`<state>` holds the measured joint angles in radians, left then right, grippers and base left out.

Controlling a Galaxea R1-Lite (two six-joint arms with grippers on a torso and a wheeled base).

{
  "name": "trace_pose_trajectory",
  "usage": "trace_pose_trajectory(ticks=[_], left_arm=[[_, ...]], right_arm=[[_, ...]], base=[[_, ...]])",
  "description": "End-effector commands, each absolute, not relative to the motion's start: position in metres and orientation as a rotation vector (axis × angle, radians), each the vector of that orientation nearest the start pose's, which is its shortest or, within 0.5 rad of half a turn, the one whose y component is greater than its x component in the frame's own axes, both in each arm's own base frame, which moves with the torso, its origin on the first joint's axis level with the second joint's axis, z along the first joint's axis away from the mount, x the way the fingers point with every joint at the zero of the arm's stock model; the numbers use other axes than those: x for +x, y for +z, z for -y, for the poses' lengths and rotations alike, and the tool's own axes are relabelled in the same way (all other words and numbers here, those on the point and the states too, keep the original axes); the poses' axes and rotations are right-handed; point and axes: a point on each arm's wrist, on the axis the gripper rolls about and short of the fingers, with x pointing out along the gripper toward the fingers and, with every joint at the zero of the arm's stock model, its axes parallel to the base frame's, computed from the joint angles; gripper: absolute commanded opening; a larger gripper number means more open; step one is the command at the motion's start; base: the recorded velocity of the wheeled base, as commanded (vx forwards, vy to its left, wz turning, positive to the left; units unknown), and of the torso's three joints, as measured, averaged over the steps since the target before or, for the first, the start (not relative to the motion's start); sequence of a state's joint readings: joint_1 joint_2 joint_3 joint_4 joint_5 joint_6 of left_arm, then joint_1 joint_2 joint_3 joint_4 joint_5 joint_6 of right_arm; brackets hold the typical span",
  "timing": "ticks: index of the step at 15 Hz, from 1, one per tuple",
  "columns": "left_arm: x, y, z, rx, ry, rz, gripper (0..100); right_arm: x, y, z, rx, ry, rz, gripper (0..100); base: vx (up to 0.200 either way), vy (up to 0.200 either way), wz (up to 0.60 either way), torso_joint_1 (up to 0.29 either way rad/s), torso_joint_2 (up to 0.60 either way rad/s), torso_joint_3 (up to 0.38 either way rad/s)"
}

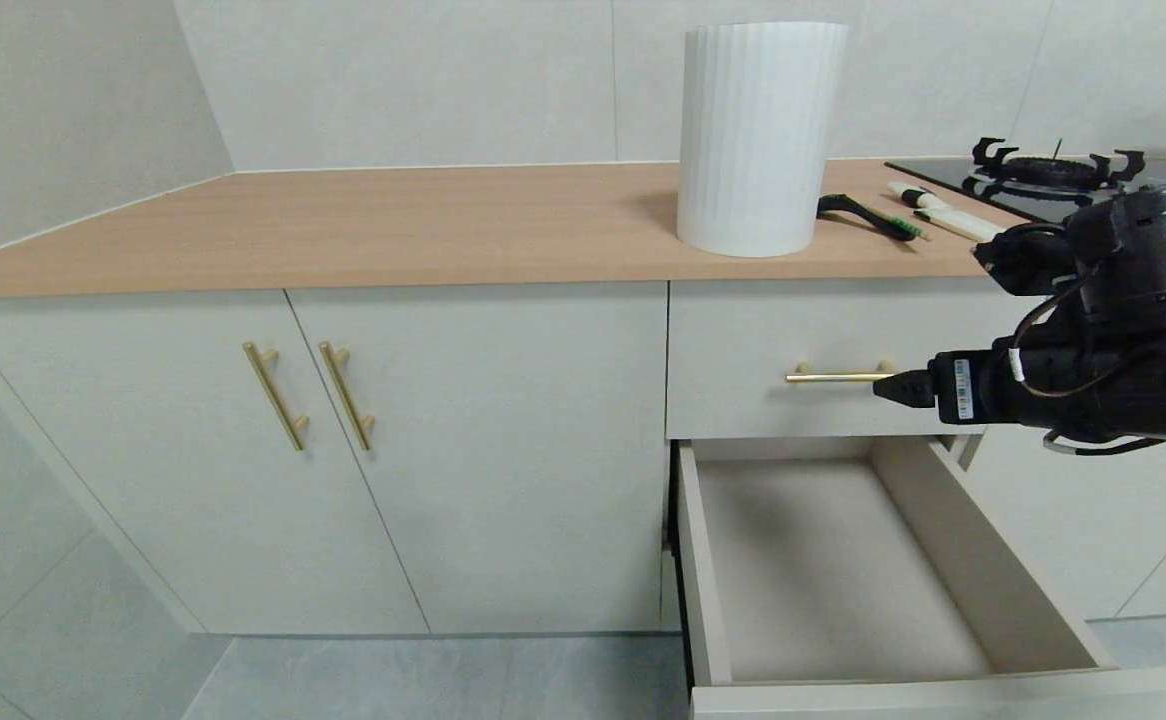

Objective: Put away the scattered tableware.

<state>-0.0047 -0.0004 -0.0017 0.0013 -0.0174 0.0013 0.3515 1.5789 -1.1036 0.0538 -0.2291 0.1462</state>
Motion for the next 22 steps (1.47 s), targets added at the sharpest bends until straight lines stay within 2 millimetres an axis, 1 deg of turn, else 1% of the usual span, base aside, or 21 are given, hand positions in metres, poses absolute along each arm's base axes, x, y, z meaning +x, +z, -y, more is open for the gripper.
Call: trace_pose_trajectory(ticks=[1, 5, 11, 15, 19, 21, 22], left_arm=[[-0.023, 0.076, 0.0, 0.002, -0.021, 0.0, 100], [-0.023, 0.076, 0.0, 0.002, -0.021, 0.0, 100], [-0.023, 0.076, 0.0, 0.002, -0.023, 0.0, 100], [-0.023, 0.076, 0.0, 0.002, -0.023, 0.0, 100], [-0.023, 0.076, 0.0, 0.002, -0.021, 0.0, 100], [-0.023, 0.076, 0.0, 0.002, -0.021, 0.0, 100], [-0.023, 0.076, 0.0, 0.002, -0.021, 0.0, 100]], right_arm=[[0.261, 0.238, -0.087, -0.005, 0.072, -0.503, 100], [0.265, 0.235, -0.086, -0.012, 0.065, -0.512, 100], [0.275, 0.229, -0.082, -0.007, 0.041, -0.517, 100], [0.281, 0.224, -0.083, -0.011, 0.04, -0.52, 100], [0.292, 0.214, -0.086, -0.031, 0.042, -0.533, 100], [0.302, 0.209, -0.09, -0.064, 0.056, -0.505, 100], [0.31, 0.207, -0.092, -0.055, 0.059, -0.485, 100]], base=[[0.0, 0.0, 0.0, 0.0, 0.0, 0.0], [0.0, 0.0, 0.0, 0.073, -0.24, -0.249], [0.0, 0.0, 0.0, 0.149, -0.49, -0.299], [0.0, 0.0, 0.0, 0.182, -0.47, -0.288], [0.0, 0.0, 0.0, 0.155, -0.36, -0.215], [0.0, 0.0, 0.0, 0.041, -0.07, -0.044], [0.0, 0.0, 0.0, 0.0, 0.0, 0.0]])
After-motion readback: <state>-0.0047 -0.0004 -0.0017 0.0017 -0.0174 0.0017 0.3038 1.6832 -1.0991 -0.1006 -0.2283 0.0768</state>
